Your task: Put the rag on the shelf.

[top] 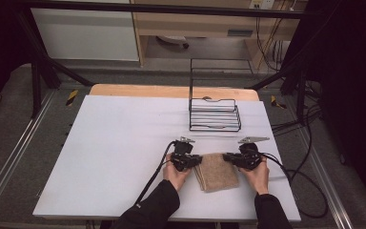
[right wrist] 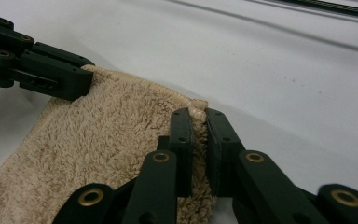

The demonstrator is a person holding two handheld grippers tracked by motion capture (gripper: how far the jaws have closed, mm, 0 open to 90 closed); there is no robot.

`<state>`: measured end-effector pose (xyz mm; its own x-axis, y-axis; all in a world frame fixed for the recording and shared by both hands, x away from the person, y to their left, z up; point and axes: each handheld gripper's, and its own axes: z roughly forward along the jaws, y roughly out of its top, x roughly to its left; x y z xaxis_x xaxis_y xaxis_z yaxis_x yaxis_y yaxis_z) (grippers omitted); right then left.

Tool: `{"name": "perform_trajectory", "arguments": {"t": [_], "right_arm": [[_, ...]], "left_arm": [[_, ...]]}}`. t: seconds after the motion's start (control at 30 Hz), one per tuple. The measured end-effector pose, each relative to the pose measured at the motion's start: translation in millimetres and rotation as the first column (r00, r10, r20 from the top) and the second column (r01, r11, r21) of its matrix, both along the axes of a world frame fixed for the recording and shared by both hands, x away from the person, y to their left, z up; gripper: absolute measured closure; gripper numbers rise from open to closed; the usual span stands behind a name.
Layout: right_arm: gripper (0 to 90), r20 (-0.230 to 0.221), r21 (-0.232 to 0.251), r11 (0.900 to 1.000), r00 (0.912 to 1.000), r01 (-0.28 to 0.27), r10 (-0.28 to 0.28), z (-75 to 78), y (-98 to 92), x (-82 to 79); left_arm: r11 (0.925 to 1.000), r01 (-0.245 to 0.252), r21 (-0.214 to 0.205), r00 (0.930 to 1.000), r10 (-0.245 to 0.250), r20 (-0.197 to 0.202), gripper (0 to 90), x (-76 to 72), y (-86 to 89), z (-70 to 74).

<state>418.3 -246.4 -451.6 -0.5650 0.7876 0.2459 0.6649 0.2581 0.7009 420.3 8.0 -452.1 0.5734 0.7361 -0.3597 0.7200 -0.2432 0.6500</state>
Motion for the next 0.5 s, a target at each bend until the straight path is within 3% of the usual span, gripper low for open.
{"name": "perform_trajectory", "arguments": {"t": [0.23, 0.5], "right_arm": [[85.3, 0.009, 0.029, 0.9996, 0.9999, 0.005, -0.006, 5.9, -3.1, -3.8], [85.5, 0.057, 0.054, 0.9985, 0.9984, -0.003, 0.0, 17.6, -6.2, -15.9]], "left_arm": [[0.9995, 0.014, -0.028, 0.9995, -0.013, 0.028, 83.9, -2.4, 3.6, 0.0], [0.9988, 0.035, -0.033, 0.9936, -0.032, 0.108, 84.2, -11.6, 4.8, 10.0]]}}
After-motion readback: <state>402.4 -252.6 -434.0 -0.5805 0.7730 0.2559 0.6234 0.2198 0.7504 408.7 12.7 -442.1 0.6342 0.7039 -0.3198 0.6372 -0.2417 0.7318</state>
